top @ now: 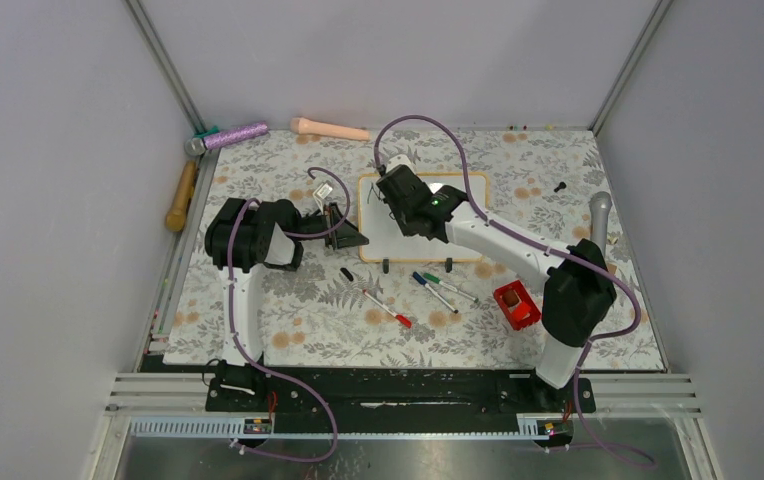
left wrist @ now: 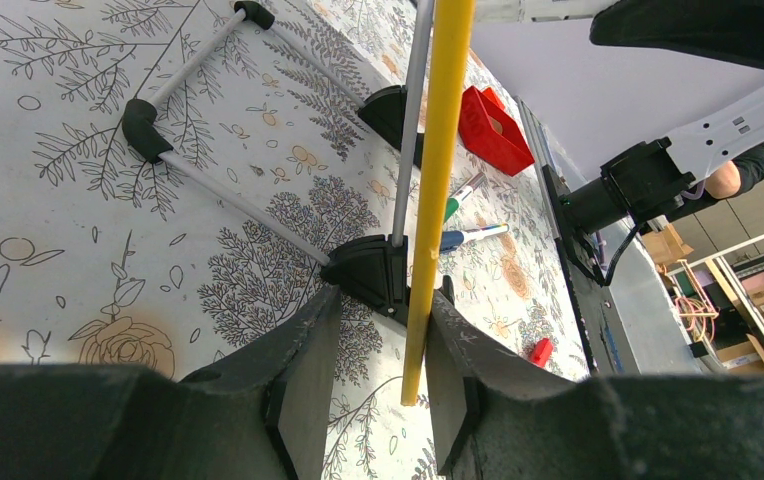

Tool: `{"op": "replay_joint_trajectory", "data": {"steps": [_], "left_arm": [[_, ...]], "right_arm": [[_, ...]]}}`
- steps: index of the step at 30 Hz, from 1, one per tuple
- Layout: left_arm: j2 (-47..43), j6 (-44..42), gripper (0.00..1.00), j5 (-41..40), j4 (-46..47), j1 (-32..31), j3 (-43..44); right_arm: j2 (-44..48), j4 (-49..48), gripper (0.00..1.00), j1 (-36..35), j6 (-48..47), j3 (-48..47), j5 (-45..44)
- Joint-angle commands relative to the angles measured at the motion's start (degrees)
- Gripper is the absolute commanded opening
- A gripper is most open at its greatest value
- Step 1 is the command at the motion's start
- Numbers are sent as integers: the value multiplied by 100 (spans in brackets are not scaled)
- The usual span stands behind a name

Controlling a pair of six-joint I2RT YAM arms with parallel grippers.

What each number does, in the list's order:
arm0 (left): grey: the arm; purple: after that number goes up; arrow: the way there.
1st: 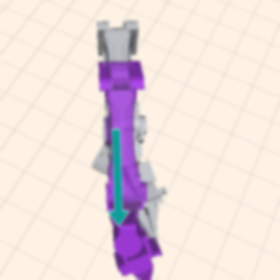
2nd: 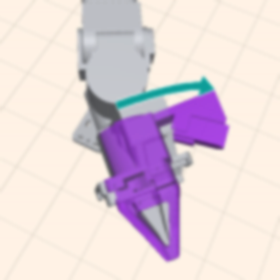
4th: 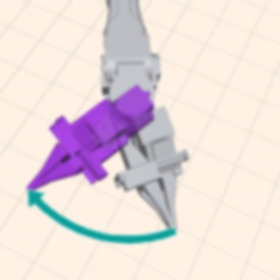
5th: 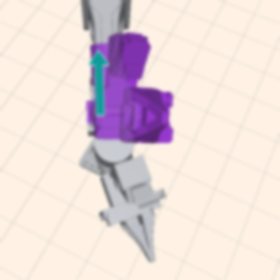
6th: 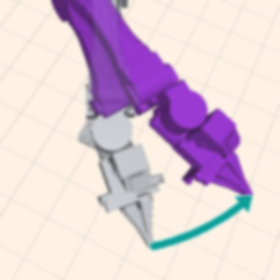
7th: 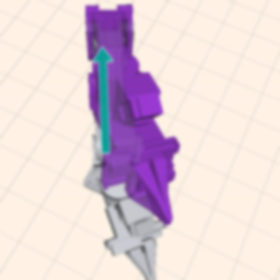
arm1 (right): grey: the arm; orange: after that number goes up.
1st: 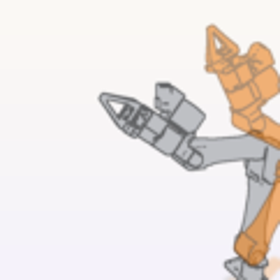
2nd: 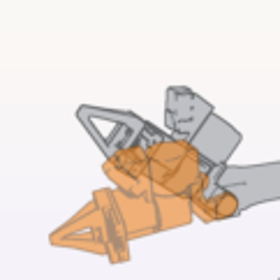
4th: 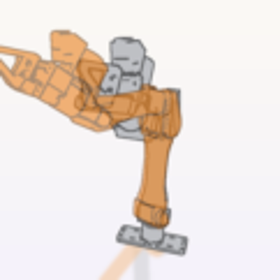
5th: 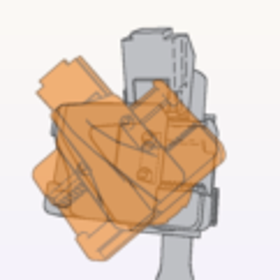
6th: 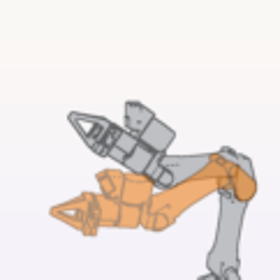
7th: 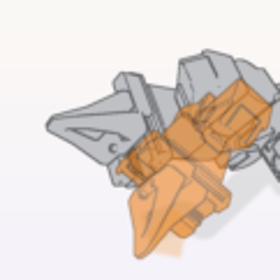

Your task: Write a sentence on the whiteboard

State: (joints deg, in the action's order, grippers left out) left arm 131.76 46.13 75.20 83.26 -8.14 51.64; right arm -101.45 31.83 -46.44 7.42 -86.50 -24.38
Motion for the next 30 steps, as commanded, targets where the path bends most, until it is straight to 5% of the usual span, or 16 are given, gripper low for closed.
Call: {"op": "replay_joint_trajectory", "data": {"steps": [1,30], "left_arm": [[140,-211,36,-78,63,-13,42],[139,-218,35,-80,63,-21,39]], "right_arm": [[113,46,0,126,88,156,-9],[565,-117,0,253,123,254,87]]}}
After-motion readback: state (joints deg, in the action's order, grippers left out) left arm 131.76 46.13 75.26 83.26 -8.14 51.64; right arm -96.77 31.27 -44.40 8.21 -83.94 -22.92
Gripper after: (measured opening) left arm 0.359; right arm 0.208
